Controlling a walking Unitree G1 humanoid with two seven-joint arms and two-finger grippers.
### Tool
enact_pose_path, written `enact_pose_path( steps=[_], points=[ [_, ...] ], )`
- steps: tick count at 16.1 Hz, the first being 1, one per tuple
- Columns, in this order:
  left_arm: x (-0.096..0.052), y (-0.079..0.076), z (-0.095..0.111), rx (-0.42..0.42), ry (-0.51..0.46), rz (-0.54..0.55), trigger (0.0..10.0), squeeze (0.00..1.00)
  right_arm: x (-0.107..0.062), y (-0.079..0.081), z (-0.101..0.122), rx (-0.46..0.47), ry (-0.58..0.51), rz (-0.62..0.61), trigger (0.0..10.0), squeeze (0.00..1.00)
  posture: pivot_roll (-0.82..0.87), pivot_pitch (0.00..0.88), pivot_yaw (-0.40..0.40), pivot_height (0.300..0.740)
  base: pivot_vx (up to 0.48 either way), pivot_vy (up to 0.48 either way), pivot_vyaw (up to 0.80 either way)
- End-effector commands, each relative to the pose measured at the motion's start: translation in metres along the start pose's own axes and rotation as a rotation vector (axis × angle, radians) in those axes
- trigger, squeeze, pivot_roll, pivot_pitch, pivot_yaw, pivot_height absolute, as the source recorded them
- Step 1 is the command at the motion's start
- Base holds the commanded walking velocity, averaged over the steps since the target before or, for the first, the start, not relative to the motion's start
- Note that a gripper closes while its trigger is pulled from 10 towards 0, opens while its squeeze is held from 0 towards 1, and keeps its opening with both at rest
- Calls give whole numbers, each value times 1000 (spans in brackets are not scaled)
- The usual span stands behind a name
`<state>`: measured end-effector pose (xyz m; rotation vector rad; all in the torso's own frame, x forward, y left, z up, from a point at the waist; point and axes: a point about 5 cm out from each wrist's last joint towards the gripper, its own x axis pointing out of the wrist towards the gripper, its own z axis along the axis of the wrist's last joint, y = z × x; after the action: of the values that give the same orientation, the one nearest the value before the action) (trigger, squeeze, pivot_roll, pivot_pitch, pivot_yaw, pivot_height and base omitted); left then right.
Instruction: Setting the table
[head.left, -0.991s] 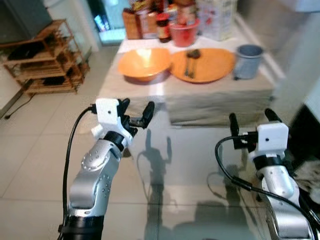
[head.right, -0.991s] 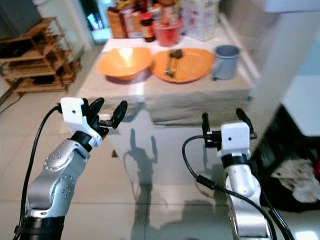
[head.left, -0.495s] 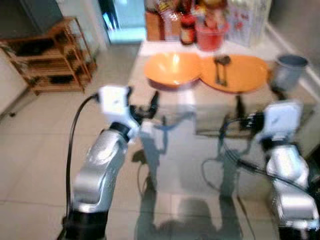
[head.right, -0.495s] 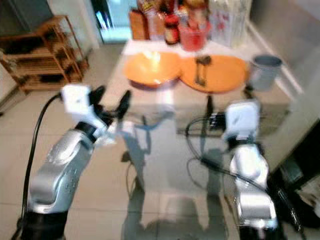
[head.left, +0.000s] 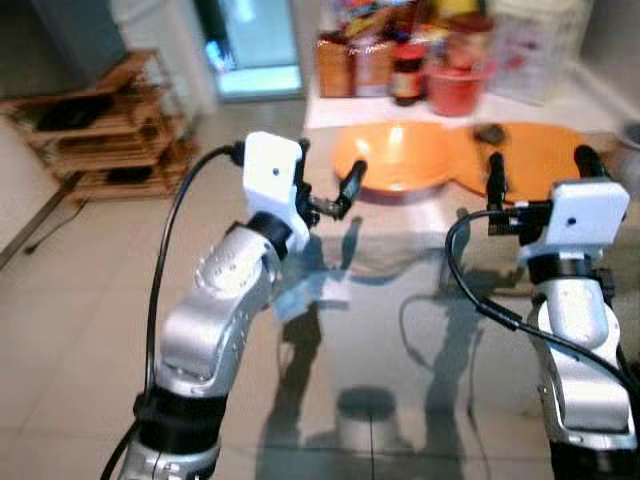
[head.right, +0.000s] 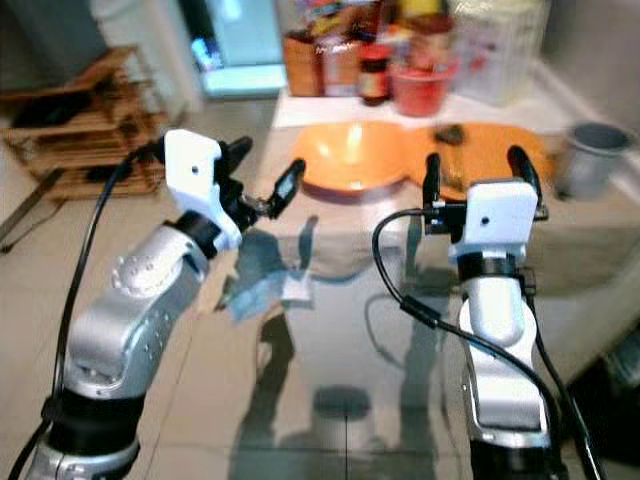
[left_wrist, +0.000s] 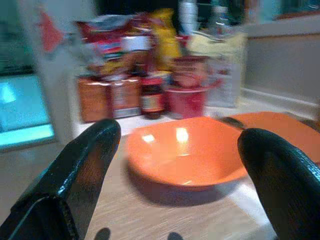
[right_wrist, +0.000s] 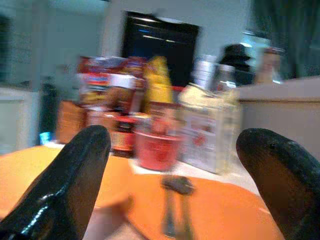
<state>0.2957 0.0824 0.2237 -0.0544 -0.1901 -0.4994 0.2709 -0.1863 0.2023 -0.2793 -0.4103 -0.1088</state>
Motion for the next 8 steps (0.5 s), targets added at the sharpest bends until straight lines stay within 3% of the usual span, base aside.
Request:
enact_pose_path(
  steps=[1,8],
  points=[
    [-3,8,-1,-6,10,38,10000,0,0,6,3,9,-8,15,10000,0,-149,0,106,740,322,-352,0],
    [-4,10,-3,-7,20,51,10000,0,-4,11,-1,14,14,30,10000,0,-144,0,103,740,355,-318,0]
  ],
)
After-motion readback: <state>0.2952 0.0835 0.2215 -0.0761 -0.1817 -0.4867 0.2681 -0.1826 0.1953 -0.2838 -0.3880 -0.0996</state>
